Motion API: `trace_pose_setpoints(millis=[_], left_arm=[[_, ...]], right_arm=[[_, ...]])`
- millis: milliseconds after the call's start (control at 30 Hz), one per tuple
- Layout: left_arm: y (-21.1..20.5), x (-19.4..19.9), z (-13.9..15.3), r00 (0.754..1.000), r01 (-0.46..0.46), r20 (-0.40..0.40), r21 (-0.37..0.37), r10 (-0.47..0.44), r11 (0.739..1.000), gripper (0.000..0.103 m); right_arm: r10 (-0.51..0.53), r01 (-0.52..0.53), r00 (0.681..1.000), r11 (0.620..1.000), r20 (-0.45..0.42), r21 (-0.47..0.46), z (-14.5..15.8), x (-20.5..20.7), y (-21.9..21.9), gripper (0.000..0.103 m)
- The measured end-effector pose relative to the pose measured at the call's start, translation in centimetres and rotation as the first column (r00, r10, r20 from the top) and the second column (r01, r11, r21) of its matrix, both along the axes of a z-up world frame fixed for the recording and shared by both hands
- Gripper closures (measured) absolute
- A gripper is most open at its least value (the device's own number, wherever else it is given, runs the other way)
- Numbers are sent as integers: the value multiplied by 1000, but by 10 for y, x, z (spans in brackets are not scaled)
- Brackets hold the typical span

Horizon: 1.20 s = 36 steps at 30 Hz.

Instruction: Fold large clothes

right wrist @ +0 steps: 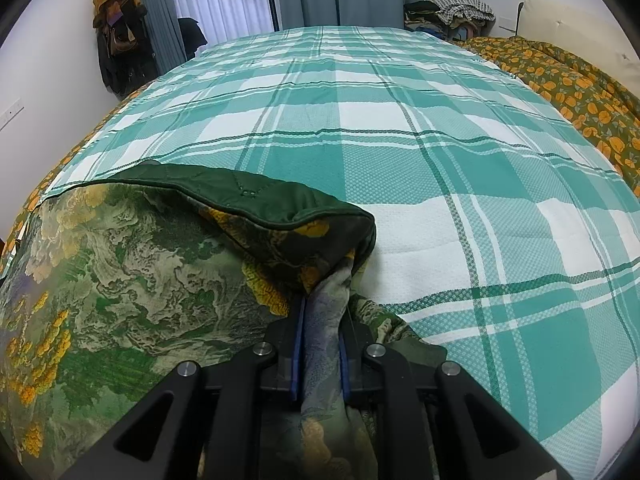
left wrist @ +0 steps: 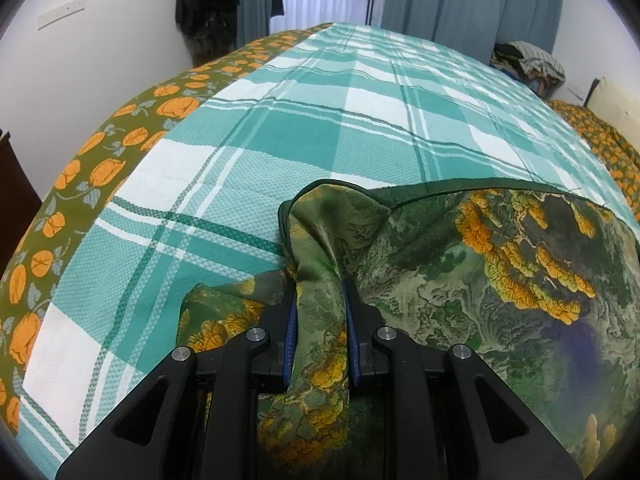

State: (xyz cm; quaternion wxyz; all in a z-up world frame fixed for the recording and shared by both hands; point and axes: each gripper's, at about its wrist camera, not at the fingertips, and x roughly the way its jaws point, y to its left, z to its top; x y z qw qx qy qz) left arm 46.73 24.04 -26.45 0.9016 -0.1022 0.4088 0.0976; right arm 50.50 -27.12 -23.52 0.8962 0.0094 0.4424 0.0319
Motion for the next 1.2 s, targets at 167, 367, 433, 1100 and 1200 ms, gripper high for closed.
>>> trace_pose_setpoints(millis=[167, 367, 433, 1100, 1200], left_arm=[[0, -1, 0, 1000, 0, 1, -1, 0, 1000, 83], [4, -2, 1, 1000, -4, 11, -17, 4, 1000, 78], [8, -5, 3, 1000, -16, 16, -24, 16, 1000, 70], [-46, -55, 120, 979, 115, 165, 15, -116, 993, 3], [-80, -42, 106, 974, 179, 129, 67, -186, 982, 3]], right_arm=[[0, 0, 1000, 1000, 2, 8, 0, 0, -1, 87], [0, 0, 1000, 1000, 4, 13, -1, 0, -2, 87], [0, 0, 1000, 1000, 6, 18, -1, 0, -2, 87], [-21, -2, 968, 996, 250, 92, 129, -75, -7, 38], [163, -174, 965, 984, 206, 41, 120, -78, 56, 38]])
